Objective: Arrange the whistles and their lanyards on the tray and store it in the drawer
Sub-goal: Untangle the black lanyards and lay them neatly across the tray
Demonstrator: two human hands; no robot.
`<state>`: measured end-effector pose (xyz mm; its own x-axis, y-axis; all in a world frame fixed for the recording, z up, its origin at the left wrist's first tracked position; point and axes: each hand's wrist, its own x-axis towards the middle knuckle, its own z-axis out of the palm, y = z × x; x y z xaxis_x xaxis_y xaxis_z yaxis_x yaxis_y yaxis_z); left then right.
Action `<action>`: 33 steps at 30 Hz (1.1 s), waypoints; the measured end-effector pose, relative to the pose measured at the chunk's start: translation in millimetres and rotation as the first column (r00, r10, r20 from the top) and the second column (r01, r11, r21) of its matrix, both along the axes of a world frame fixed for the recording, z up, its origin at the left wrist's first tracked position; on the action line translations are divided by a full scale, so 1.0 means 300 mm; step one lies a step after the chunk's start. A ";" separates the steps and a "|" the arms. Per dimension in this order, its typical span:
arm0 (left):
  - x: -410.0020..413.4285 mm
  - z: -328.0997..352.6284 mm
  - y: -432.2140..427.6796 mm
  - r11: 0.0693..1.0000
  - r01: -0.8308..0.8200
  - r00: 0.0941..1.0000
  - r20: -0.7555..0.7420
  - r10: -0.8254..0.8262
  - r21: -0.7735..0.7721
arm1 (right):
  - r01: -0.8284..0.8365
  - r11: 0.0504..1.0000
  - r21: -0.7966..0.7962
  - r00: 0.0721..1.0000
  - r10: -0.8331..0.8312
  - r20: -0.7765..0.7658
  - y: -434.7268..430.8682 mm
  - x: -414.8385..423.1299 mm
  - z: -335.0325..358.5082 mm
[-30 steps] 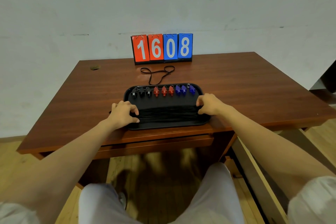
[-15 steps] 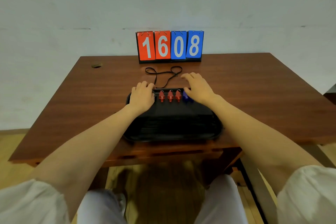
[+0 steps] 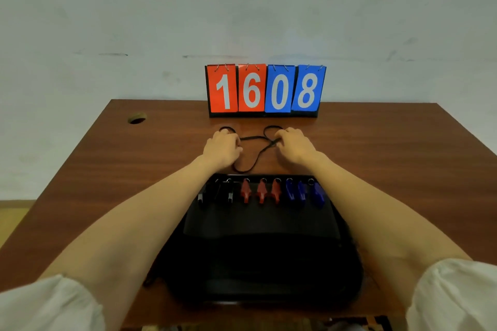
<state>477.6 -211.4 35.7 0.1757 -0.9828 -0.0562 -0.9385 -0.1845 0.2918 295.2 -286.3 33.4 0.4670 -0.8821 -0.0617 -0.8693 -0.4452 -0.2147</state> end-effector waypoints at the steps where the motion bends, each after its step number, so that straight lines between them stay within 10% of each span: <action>1: -0.003 -0.013 -0.028 1.000 0.011 1.000 0.004 -0.011 0.009 | 0.009 1.000 0.003 1.000 -0.009 0.024 -0.024 0.013 -0.013; 23: 0.002 -0.189 -0.103 0.996 0.065 0.951 0.299 -0.080 0.060 | -0.030 0.971 -0.238 1.000 0.030 -0.005 -0.062 0.121 -0.138; 33: -0.065 0.132 -0.022 0.933 -0.001 0.978 -0.194 -0.074 -0.361 | -0.205 0.879 -0.430 0.960 0.266 0.085 0.075 0.121 0.244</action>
<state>458.1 -217.8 75.4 0.1613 -0.9495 0.2690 -0.8574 0.0002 0.5147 331.6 -263.8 106.5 0.6412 -0.6757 0.3637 -0.7027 -0.7075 -0.0755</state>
